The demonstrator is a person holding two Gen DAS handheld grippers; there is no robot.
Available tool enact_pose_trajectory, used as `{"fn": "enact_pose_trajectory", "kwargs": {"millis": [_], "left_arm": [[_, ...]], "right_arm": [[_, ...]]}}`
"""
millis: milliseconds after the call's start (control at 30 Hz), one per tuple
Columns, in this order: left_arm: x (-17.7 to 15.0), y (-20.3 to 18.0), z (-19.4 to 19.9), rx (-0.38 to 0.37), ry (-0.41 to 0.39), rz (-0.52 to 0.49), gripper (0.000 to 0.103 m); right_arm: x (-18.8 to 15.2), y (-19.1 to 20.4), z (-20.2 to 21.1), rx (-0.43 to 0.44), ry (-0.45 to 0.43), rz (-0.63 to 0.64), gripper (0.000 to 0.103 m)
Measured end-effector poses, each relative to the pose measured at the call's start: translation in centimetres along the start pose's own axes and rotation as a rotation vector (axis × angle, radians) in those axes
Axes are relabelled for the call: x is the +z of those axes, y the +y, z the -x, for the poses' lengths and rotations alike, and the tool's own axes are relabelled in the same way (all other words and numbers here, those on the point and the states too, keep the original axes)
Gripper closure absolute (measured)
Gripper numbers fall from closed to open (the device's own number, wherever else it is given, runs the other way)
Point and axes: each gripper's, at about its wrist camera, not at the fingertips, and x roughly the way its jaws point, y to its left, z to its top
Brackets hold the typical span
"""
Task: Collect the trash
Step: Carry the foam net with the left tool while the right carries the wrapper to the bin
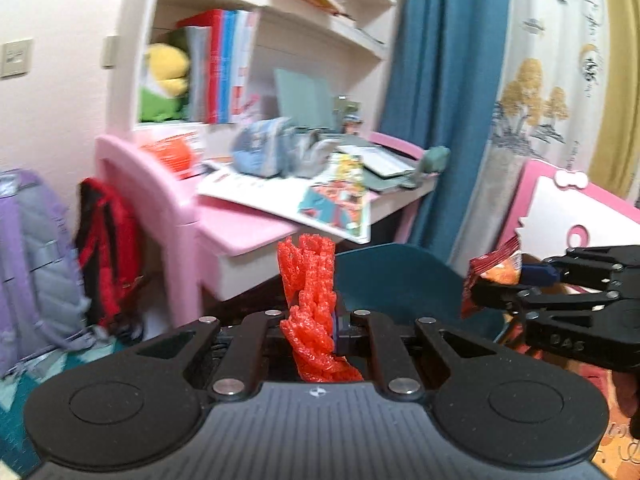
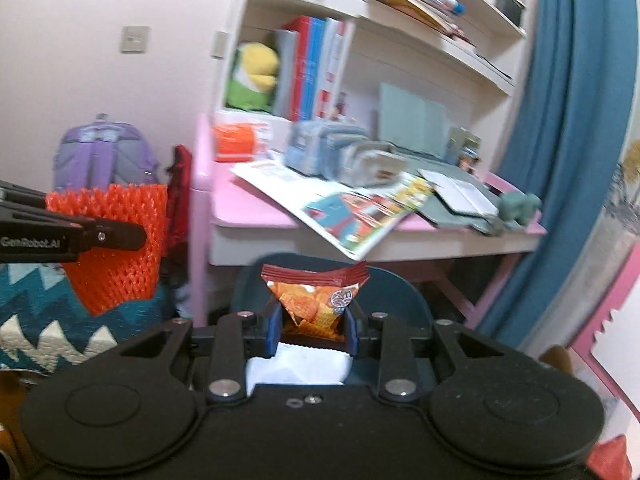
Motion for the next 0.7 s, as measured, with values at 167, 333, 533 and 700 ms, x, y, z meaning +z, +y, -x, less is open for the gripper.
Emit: {"fn": "enact_pose_trajectory", "kwargs": {"millis": [167,333,533,700], "left_arm": [[1.1,-3.8,-4.1,-0.056,0.040,-0.028,0.092],[1.1,-6.5,-8.5,-0.080,0.111,-0.053,0.092],[0.5,-8.4,-13.6,-0.070,0.203,-0.089,0.092],[-0.3,-8.8,-17.1,-0.060,0.274,-0.092,0.092]], "right_arm": [[-1.1,-2.4,-2.9,-0.027,0.083,0.007,0.074],[-2.3,-4.1,-6.8,-0.023,0.207,0.001,0.074],[-3.0,-4.9,-9.6,0.012,0.316,0.000,0.074],[-2.8,-4.7,-10.5,0.024,0.377,0.054,0.074]]}}
